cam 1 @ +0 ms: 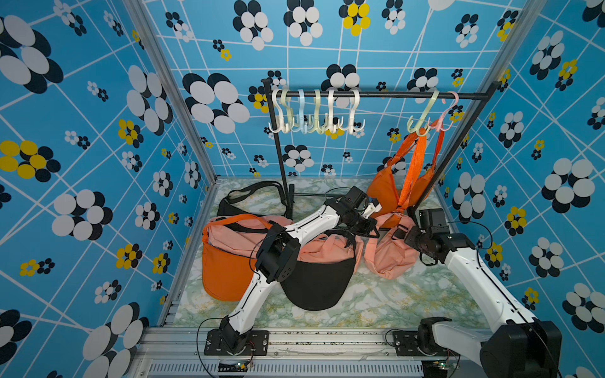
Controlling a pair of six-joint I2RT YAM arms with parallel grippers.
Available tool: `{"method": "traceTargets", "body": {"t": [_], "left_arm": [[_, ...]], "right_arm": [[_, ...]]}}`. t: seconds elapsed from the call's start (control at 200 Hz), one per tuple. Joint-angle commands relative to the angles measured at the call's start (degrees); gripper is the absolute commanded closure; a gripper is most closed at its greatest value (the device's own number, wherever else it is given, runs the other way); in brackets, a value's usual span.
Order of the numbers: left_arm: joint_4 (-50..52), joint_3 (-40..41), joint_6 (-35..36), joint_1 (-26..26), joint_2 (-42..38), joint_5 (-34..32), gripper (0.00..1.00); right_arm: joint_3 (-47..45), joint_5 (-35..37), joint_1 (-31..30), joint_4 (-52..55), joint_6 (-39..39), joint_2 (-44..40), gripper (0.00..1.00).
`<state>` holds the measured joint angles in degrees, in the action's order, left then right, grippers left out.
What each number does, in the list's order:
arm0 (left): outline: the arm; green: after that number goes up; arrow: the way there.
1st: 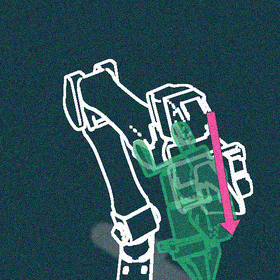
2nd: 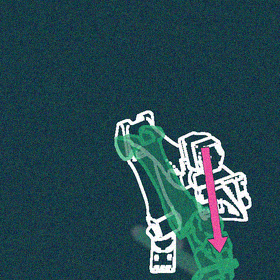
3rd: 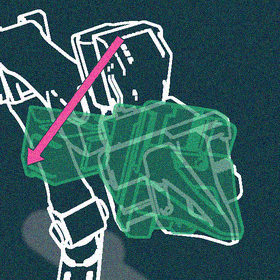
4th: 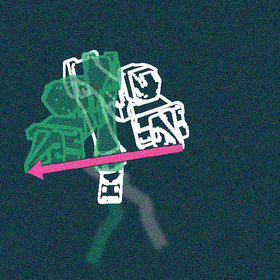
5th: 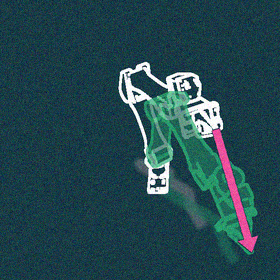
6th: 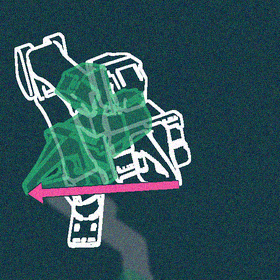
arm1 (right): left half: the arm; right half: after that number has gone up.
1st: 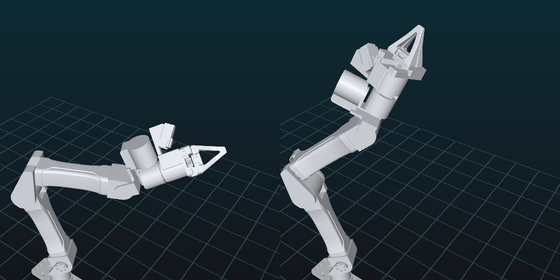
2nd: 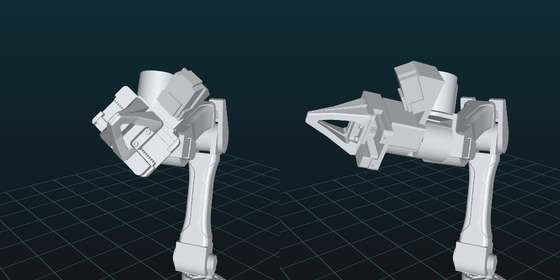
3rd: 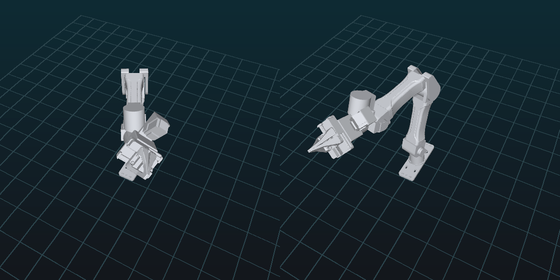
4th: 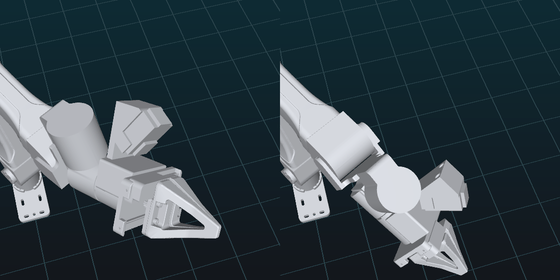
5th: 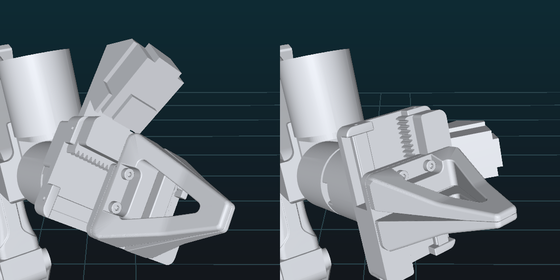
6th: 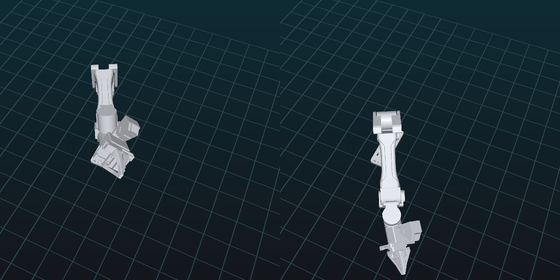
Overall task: Take the bag off the hook
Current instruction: Place the bag at the center of the board.
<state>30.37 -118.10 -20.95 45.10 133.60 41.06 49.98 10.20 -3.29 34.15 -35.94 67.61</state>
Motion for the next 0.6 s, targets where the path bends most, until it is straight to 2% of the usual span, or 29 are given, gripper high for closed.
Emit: {"method": "traceTargets", "body": {"t": [0.0,0.2,0.34,0.415,0.465,0.53,0.595], "left_arm": [[1.8,0.5,2.1,-0.6,0.2,-1.7,1.00],[2.9,0.1,2.6,-1.0,0.1,-2.1,1.00],[3.6,-0.4,3.2,-1.0,0.1,-1.9,0.77],[4.1,-0.9,3.6,-1.0,-0.1,-1.9,0.69],[4.7,-1.4,4.0,-1.0,-0.4,-2.2,0.63],[5.4,-2.2,4.7,-1.0,-0.7,-2.4,0.58],[6.5,-3.1,6.0,-1.1,-1.2,-3.2,0.48]], "right_arm": [[-3.7,-5.4,2.5,-6.2,-6.4,2.1,1.00],[-9.7,-3.7,6.2,-11.2,-10.4,0.7,1.00],[-11.9,-4.5,7.5,-12.7,-12.0,0.8,1.00],[-11.9,-6.1,7.5,-13.2,-11.6,1.0,0.80],[-11.6,-7.4,7.6,-13.6,-11.0,0.8,0.55],[-10.4,-8.0,7.5,-13.1,-10.2,-0.1,0.31],[-8.1,-7.1,7.5,-11.1,-9.1,-1.6,0.18]]}}
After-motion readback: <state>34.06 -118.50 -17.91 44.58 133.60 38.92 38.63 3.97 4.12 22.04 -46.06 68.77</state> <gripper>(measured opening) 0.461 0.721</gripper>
